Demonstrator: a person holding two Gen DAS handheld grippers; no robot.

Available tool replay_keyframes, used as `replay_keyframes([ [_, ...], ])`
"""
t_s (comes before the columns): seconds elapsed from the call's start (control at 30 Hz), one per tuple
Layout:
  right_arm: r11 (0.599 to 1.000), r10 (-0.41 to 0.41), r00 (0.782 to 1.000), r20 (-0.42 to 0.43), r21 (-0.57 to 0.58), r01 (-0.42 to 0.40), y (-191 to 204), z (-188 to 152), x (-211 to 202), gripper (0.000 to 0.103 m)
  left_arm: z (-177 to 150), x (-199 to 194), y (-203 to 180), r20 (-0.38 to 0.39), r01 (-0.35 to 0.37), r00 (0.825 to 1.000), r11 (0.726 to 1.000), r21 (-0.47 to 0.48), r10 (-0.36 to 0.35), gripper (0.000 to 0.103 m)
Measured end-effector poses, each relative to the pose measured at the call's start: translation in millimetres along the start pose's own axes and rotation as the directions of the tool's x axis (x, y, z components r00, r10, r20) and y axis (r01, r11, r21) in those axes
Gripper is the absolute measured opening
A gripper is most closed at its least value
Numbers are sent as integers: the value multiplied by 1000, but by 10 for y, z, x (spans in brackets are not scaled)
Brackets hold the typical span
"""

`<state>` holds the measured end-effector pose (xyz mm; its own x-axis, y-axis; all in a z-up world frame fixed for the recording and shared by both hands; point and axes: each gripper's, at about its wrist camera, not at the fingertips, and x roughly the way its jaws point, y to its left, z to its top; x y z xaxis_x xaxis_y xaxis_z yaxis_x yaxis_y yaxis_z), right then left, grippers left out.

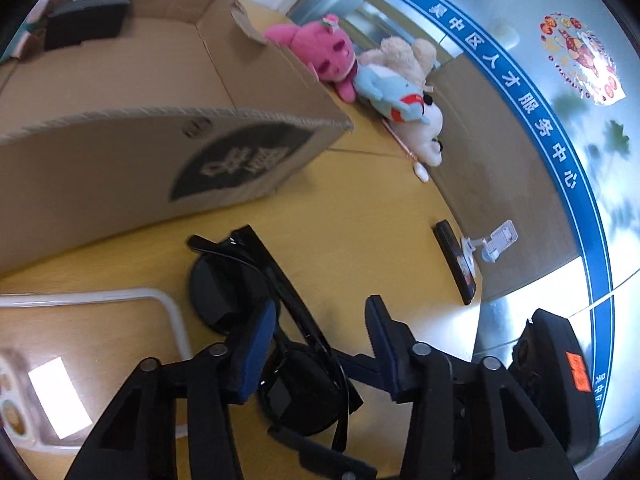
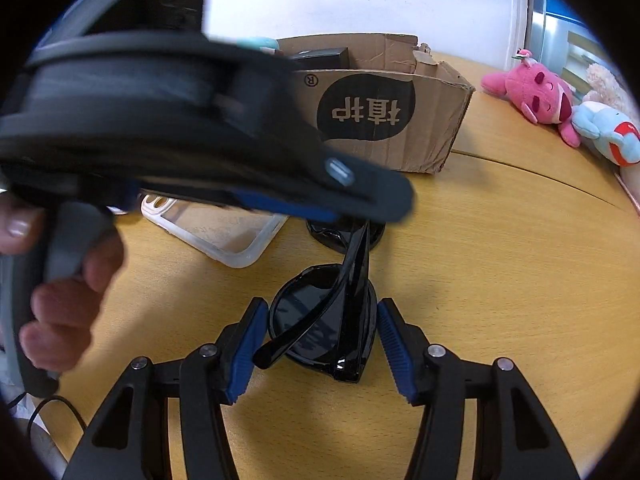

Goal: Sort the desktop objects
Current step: 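Grasp the black sunglasses with the right gripper while the left gripper grips them, then carry the sunglasses into the cardboard box and open both grippers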

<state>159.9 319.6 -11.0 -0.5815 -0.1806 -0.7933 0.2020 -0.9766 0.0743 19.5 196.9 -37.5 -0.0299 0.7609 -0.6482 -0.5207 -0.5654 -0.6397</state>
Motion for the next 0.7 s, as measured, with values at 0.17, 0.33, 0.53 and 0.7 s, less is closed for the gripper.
replay_keyframes([
  [0.17, 1000, -3, 1000, 4, -10, 3, -3, -10, -4, 56, 10, 199, -19, -51, -35, 998, 999, -7, 34, 17],
  [0.33, 1000, -2, 1000, 19, -11, 2, 8, 19, -24, 56, 12, 120, -135, -18, -50, 999, 998, 25, 50, 15],
  [0.53, 999, -17, 990, 137, -44, 23, 131, 240, -344, 56, 179, -312, -440, 89, -86, 993, 990, 113, 76, 15],
  [0.7, 995, -31, 964, 265, -83, 55, 240, 666, -651, 56, 555, -798, -684, 172, -91, 983, 978, 190, 58, 11],
])
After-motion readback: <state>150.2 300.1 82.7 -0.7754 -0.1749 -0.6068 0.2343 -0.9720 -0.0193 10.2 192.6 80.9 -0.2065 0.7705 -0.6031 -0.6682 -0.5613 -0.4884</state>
